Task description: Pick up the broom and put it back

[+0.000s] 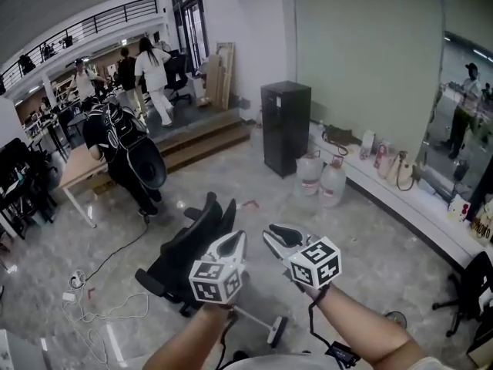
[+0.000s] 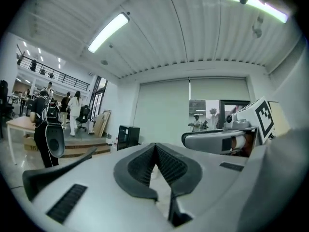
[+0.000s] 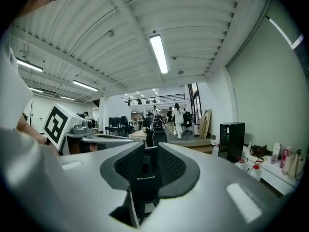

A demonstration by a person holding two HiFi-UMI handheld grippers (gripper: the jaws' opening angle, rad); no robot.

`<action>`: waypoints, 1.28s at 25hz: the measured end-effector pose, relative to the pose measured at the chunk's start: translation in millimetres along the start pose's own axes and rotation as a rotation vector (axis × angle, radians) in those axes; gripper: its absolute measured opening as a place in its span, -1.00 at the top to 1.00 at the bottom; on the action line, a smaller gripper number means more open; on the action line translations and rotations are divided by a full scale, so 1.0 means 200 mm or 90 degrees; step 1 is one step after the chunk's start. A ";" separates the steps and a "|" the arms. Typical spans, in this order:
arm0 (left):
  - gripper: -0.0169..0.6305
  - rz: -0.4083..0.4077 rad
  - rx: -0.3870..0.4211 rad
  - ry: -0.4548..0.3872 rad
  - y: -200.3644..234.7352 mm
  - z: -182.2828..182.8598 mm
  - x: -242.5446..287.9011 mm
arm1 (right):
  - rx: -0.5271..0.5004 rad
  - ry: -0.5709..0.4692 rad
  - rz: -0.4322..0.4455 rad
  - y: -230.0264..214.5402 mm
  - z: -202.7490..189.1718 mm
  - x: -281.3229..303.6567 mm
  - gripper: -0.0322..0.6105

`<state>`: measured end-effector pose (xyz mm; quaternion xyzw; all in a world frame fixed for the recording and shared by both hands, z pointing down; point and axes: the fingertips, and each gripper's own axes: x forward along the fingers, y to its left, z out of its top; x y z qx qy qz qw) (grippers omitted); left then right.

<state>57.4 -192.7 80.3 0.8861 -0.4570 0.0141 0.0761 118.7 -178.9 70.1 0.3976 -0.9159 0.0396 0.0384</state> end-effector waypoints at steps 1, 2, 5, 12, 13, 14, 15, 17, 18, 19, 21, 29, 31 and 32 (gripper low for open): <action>0.93 -0.001 0.005 -0.003 -0.02 0.03 0.00 | -0.001 0.000 -0.001 0.00 0.02 -0.02 0.63; 0.93 -0.003 0.010 -0.007 -0.05 0.06 0.01 | -0.003 0.000 -0.003 -0.01 0.03 -0.03 0.63; 0.93 -0.010 0.017 -0.017 -0.13 0.13 0.05 | -0.007 -0.005 -0.005 -0.04 0.08 -0.06 0.63; 0.93 -0.010 0.014 -0.015 -0.19 0.15 0.09 | -0.003 -0.018 -0.012 -0.07 0.12 -0.08 0.64; 0.93 -0.008 0.014 -0.016 -0.18 0.15 0.08 | -0.003 -0.018 -0.014 -0.06 0.12 -0.08 0.64; 0.93 -0.005 0.014 -0.016 -0.17 0.15 0.07 | -0.002 -0.018 -0.015 -0.06 0.12 -0.08 0.64; 0.93 -0.002 0.014 -0.017 -0.16 0.14 0.07 | -0.001 -0.019 -0.018 -0.07 0.12 -0.08 0.64; 0.93 0.003 0.015 -0.018 -0.16 0.13 0.09 | -0.003 -0.020 -0.023 -0.10 0.11 -0.08 0.64; 0.93 0.007 0.014 -0.018 -0.16 0.13 0.11 | -0.006 -0.021 -0.027 -0.12 0.11 -0.08 0.64; 0.93 0.011 0.014 -0.019 -0.16 0.13 0.12 | -0.009 -0.023 -0.030 -0.13 0.11 -0.07 0.64; 0.93 0.017 0.012 -0.018 -0.15 0.13 0.14 | -0.017 -0.023 -0.034 -0.15 0.11 -0.07 0.64; 0.93 0.023 0.013 -0.008 -0.11 0.15 0.15 | -0.029 -0.018 -0.039 -0.16 0.14 -0.02 0.64; 0.93 0.024 0.012 -0.007 -0.09 0.14 0.15 | -0.028 -0.018 -0.040 -0.16 0.14 0.00 0.65; 0.93 0.025 0.012 -0.007 -0.07 0.13 0.15 | -0.027 -0.018 -0.040 -0.15 0.13 0.01 0.66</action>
